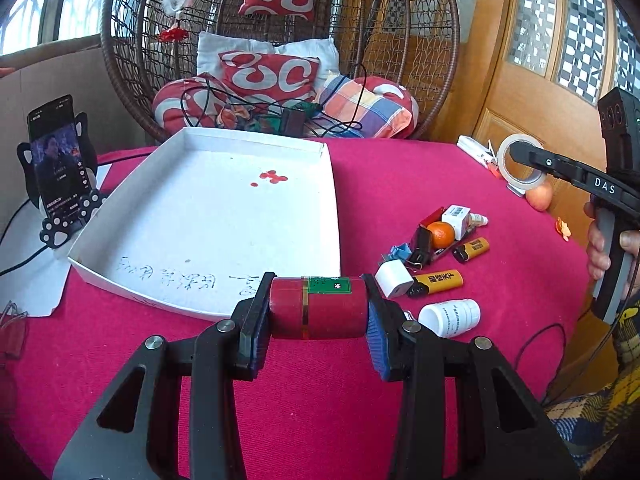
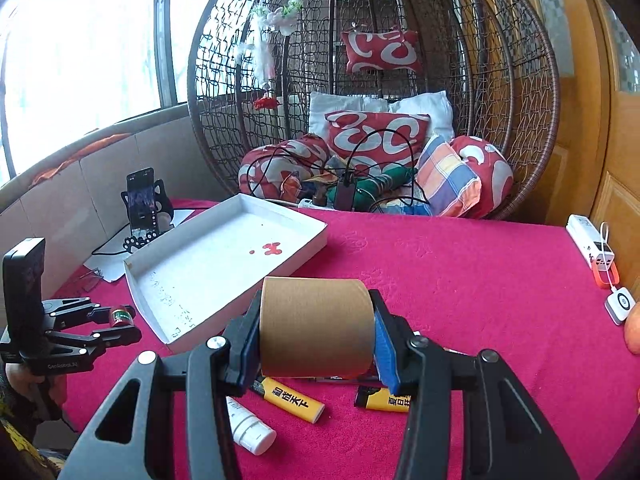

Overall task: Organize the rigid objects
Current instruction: 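Carry the red tin and tape roll into the white tray and open both tools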

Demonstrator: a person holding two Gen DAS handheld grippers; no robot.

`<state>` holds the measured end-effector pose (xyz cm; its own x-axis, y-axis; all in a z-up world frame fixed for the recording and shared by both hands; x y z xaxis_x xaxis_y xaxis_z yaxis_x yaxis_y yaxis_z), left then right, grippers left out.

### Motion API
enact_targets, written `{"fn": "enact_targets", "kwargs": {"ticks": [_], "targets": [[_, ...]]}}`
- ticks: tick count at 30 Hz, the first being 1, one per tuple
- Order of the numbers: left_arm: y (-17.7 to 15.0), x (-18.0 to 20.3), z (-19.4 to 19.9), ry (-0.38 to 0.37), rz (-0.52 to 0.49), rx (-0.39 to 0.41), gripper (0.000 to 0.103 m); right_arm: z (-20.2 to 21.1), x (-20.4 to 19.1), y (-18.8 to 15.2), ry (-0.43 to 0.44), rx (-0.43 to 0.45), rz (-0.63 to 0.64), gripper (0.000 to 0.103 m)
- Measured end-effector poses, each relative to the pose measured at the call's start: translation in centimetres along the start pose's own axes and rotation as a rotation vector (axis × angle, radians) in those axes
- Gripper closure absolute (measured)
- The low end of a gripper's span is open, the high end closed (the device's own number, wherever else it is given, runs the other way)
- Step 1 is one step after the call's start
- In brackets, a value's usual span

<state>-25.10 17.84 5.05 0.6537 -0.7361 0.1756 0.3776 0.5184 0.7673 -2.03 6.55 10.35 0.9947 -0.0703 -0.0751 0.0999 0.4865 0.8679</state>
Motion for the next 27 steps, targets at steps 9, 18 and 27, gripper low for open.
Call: {"fn": "enact_targets", "kwargs": {"ticks": [9,18,27], "targets": [[1.2,-2.1,1.2,0.059,0.033,0.040,0.063,0.5,-1.5,2.3,0.041,0.040,0.006,0.056],[3.0,-3.0,1.2,0.092,0.047,0.052,0.063,0.5,-3.0,4.5,0.073,0.068,0.036,0.055],[6.5,-4.4,-0.8,0.114,0.088,0.051,0.063,-1.0,-5.5,6.7,0.162,0.056,0.028,0.056]]}}
Point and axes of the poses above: each gripper's, at about its wrist camera, not at the fingertips, and z roughly against the way its jaws point, x to its right, y to its top, the point moved 4 cm from there along -z, roughly the way its jaws point
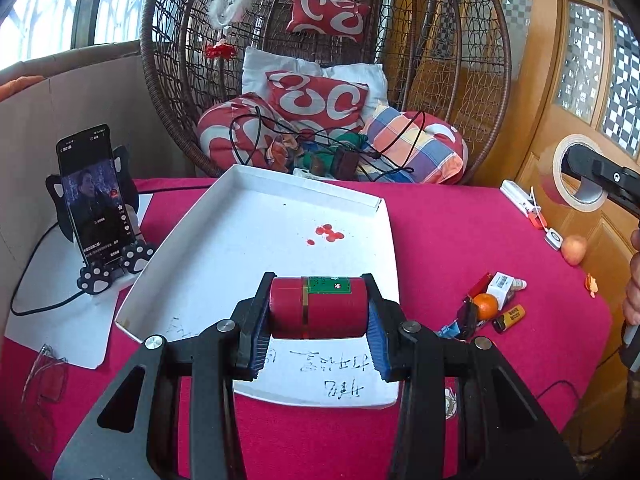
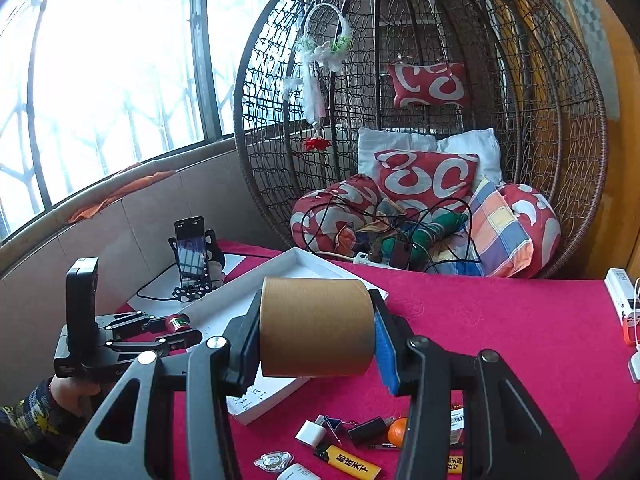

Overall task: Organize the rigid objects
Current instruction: 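Carry the red tin and tape roll into the white tray and open both tools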

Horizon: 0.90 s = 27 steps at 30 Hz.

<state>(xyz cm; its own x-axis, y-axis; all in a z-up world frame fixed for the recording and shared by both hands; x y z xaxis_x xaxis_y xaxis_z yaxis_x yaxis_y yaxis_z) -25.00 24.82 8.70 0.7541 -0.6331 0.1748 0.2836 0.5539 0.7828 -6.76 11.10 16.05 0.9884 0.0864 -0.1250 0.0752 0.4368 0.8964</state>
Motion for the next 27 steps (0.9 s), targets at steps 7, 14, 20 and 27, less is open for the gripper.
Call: {"fn": "enact_targets", "kwargs": {"ticks": [7,14,20,27], "targets": [[3.0,-1.4,-2.5,0.041,0.040,0.029,0.063,-3.7,-1.2,0.8,0.037,-0.033,-0.048,0.055],[2.6,-5.2,-9.0,0.064,0.170,-0.106,0.063,-9.8,-1.5,-0.2,0.056,-0.148,-0.135,0.055],[1.5,-7.0,-11.1,0.088,0.231,-0.148,0.063,-15.9,-2.3,-3.7,0.060,-0.304,-0.170,0.055],[1.3,-8.1,-11.0,0.117,0.258,-0.143,0.062,-20.2,-2.2,-6.4,0.014,-0.390,-0.187,0.055]]}}
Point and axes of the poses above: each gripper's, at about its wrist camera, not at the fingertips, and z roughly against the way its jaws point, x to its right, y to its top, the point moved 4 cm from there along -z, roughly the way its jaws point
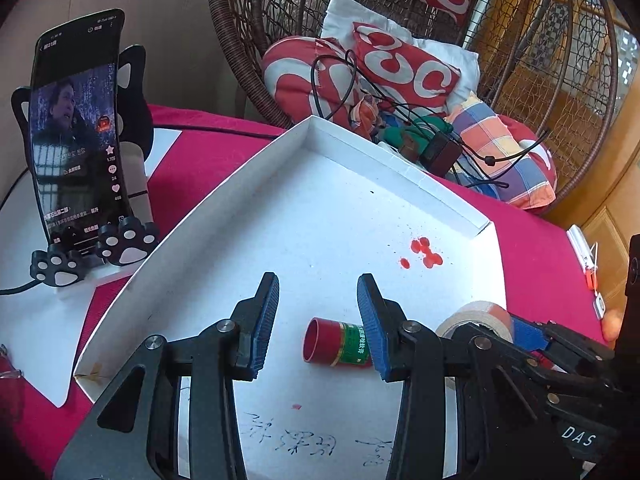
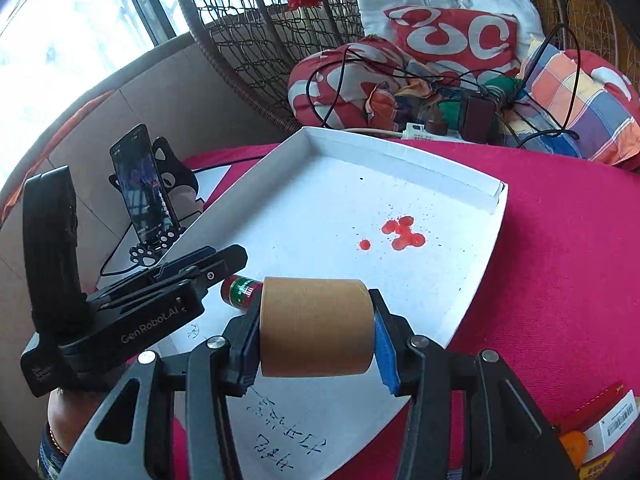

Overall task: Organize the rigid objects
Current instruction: 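Carry the red tin and tape roll into the white tray and open both tools, then grasp the white pill bottle with the left tool while the right tool grasps the white-red medicine box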

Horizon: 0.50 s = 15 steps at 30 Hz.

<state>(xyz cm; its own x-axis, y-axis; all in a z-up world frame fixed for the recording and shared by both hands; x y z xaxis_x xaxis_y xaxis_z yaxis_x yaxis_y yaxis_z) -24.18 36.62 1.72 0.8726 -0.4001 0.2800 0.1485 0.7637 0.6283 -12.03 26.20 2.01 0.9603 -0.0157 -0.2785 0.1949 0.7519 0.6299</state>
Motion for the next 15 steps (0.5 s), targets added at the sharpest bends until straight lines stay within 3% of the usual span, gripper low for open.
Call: {"fn": "enact_targets", "kwargs": {"ticks": [1,4,5,6,7,15], "targets": [[0.0,-0.1,0.1,0.002,0.008,0.003,0.058,-0.2,0.0,-0.1,-0.004,0.004,0.000,0.054],[0.1,-0.4,0.7,0.005,0.043,0.043,0.013,0.1,0.1,-0.3,0.005,0.029,-0.008,0.051],[0.2,-0.6,1.1,0.008,0.055,0.068,0.008,0.4,0.2,-0.3,0.011,0.039,-0.017,0.046],[0.2,-0.7,1.5,0.012,0.067,0.088,0.005,0.8,0.3,-0.2,0.010,0.052,-0.027,0.026],[0.2,-0.9,1.8,0.013,0.080,0.103,0.000,1.1,0.5,-0.1,0.007,0.068,-0.036,0.014],[0.7,-2.4,4.0,-0.001,0.161,0.157,0.000,4.7,1.1,-0.1,0.032,0.158,-0.081,0.014]]}}
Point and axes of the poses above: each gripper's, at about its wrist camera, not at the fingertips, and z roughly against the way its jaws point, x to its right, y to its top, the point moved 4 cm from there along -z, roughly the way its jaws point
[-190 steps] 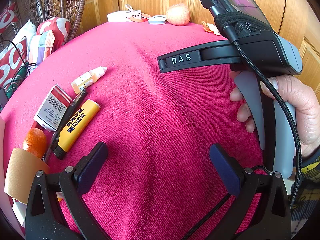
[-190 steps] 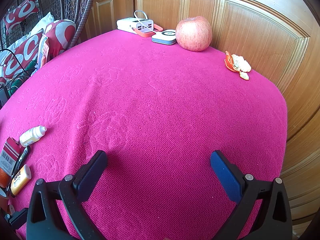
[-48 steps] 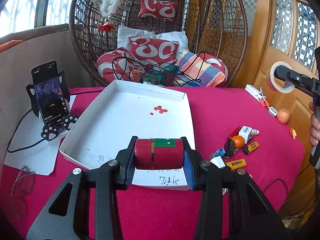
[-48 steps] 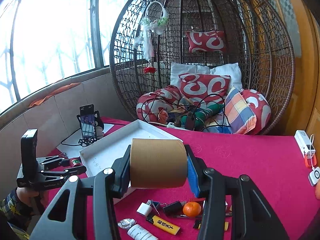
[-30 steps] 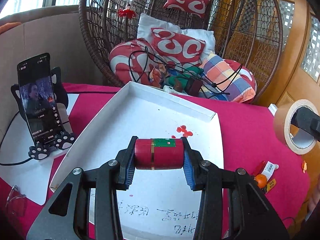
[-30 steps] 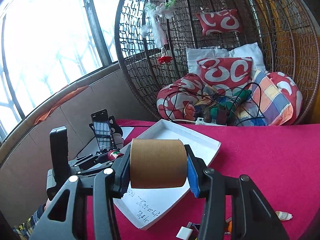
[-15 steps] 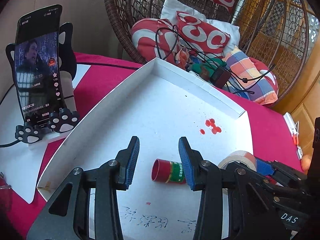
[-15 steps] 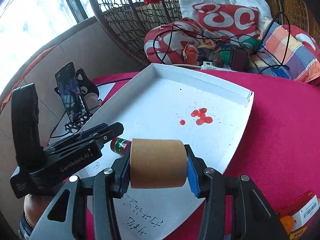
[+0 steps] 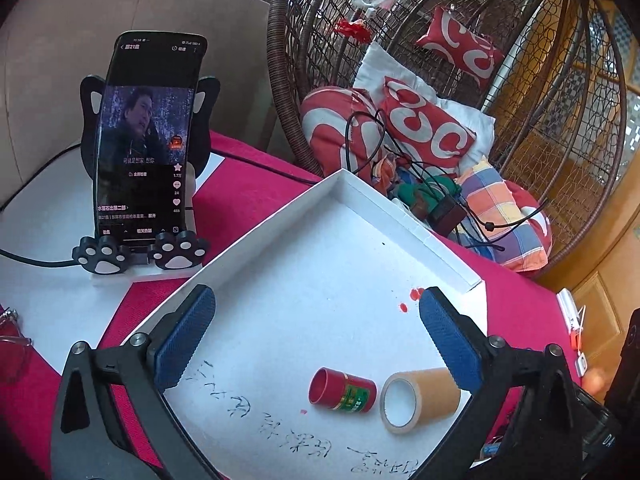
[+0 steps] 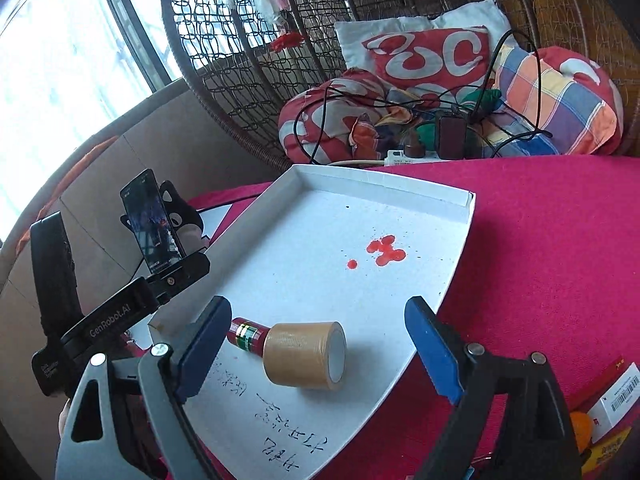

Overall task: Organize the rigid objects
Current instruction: 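Grasp the white pill bottle with the left tool while the right tool grasps the white-red medicine box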

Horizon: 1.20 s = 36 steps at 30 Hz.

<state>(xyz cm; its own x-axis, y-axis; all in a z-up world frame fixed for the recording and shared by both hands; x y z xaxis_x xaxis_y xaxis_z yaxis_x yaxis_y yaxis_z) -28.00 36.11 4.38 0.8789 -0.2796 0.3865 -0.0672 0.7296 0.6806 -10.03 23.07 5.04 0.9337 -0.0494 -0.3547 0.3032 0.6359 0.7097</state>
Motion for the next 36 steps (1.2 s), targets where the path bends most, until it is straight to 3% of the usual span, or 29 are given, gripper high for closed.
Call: {"fn": "enact_targets", "kwargs": {"ticks": [7,9,10,14,16,20,23,26,29,36], "targets": [[-0.9,1.2,3.8,-0.043,-0.063,0.082,0.000,4.3,0.2,0.1,-0.004,0.114,0.016,0.014],[-1.9,2.4,5.0,-0.095,-0.102,0.099,0.000,6.5,0.6,0.0,-0.016,0.174,0.023,0.009],[-2.5,3.2,5.6,-0.128,-0.124,0.106,0.000,7.7,0.8,0.1,-0.022,0.210,0.026,0.001],[-5.6,7.0,7.7,-0.264,-0.262,0.128,0.000,13.6,1.7,0.1,-0.013,0.401,0.041,0.000],[-7.6,8.9,8.4,-0.333,-0.330,0.106,0.000,16.4,2.4,-0.1,0.012,0.497,0.030,0.000],[-12.7,12.9,8.5,-0.447,-0.472,-0.068,0.000,20.3,5.3,-1.5,0.047,0.635,-0.077,0.000],[-17.5,15.5,8.0,-0.470,-0.602,-0.206,0.000,21.2,7.6,-2.6,-0.023,0.621,-0.107,0.000],[-21.2,17.4,7.4,-0.470,-0.701,-0.276,0.000,21.6,10.0,-4.1,-0.106,0.609,-0.138,0.000],[-23.4,18.5,6.3,-0.423,-0.733,-0.334,0.001,22.0,12.8,-5.5,-0.179,0.600,-0.192,0.000],[-24.7,19.6,5.2,-0.334,-0.781,-0.357,0.010,22.1,16.9,-7.7,-0.278,0.553,-0.273,0.000]]}}
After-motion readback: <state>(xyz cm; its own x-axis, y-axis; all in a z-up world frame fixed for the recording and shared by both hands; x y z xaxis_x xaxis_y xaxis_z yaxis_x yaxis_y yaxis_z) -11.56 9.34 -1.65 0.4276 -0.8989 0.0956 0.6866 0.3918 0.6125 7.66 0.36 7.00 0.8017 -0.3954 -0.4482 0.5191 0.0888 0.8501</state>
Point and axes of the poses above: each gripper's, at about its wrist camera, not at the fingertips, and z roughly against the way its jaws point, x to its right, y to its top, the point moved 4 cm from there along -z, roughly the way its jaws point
